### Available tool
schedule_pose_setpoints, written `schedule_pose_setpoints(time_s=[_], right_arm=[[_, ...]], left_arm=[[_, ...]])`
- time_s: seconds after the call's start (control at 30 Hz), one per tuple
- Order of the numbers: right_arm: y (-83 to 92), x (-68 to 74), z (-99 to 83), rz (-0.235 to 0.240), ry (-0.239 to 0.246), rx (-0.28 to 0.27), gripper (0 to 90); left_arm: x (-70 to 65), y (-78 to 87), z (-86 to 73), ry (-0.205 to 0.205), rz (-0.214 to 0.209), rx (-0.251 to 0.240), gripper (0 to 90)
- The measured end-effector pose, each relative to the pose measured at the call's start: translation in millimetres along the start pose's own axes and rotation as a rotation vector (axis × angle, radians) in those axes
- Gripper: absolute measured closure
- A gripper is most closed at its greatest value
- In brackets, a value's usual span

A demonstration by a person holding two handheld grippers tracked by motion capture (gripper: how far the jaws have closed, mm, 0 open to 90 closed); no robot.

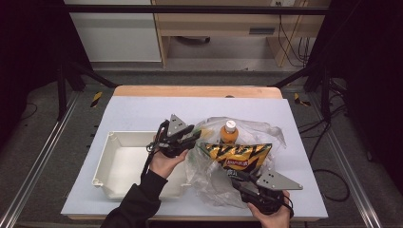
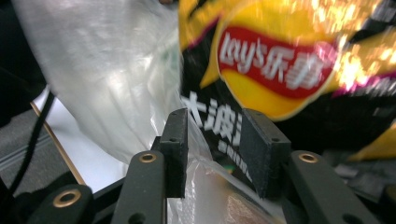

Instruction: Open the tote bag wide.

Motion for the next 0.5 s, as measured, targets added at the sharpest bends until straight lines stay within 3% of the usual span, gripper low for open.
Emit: schedule_pose_setpoints(time_s=[0.07,0.2,0.37,0.5], right_arm=[[4.3,2.3,5.7,0.002,0.007,-0.020,61.9],[13.0,7.3,21.5,0.012,0.014,-0.072,59.3],[10.6,13.6,40.0,0.042,0.011,-0.115,56.4],[-5.2,30.1,44.3,0.127,-0.004,-0.101,55.1]], left_arm=[[1.9,0.2,-2.3,0.008,0.011,0.026,77.9],[6.0,3.7,-9.3,0.038,-0.009,0.046,89.2],[6.5,8.1,-15.4,0.051,-0.025,0.046,89.8],[1.3,12.0,-21.0,0.044,-0.034,0.040,89.8]])
Point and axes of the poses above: each handheld gripper's, and its own axes: y roughly backward along the jaws, z roughly out of its top, x roughly to its left, the point moved 4 cm from there along -y, roughly forward along the jaws, and after that the axes turned 3 degrees about -y, right-handed, at the moved point
